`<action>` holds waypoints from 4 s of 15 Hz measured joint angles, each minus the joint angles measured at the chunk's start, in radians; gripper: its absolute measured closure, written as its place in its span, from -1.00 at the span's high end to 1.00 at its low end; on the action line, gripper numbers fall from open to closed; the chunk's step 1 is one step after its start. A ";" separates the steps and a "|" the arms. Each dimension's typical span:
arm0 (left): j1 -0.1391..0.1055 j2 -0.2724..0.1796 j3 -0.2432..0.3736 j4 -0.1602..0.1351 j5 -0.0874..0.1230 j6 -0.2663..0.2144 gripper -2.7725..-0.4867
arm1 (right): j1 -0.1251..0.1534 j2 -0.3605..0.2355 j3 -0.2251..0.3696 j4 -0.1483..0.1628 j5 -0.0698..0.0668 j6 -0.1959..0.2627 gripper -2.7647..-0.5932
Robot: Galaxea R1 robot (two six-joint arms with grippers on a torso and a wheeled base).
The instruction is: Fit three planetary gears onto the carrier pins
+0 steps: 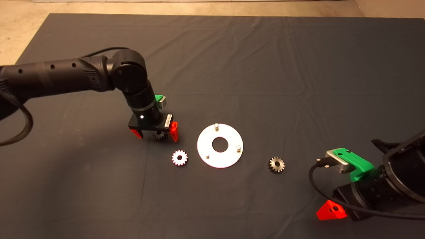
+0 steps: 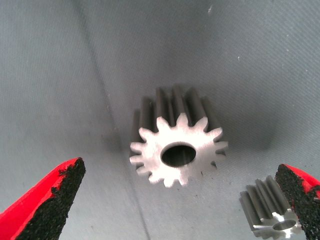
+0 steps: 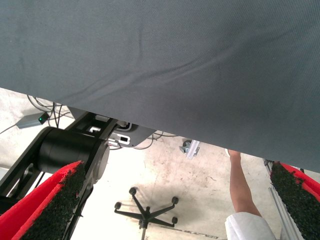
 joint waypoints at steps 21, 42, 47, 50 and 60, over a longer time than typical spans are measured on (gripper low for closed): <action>0.000 -0.005 -0.052 0.004 -0.025 0.029 0.39 | 0.000 0.000 0.000 0.000 0.000 0.000 1.00; 0.001 0.009 -0.043 0.003 -0.053 -0.010 0.05 | 0.000 0.000 0.000 0.000 0.000 0.000 1.00; 0.006 0.008 -0.043 0.004 -0.053 -0.011 -0.06 | 0.000 0.000 0.000 0.000 0.000 0.000 1.00; 0.006 0.008 -0.042 0.003 -0.053 -0.010 -0.10 | 0.000 0.000 0.000 0.000 0.000 0.000 1.00; 0.006 0.005 -0.043 0.004 -0.050 -0.007 -0.46 | 0.000 0.000 0.000 0.000 0.000 0.000 1.00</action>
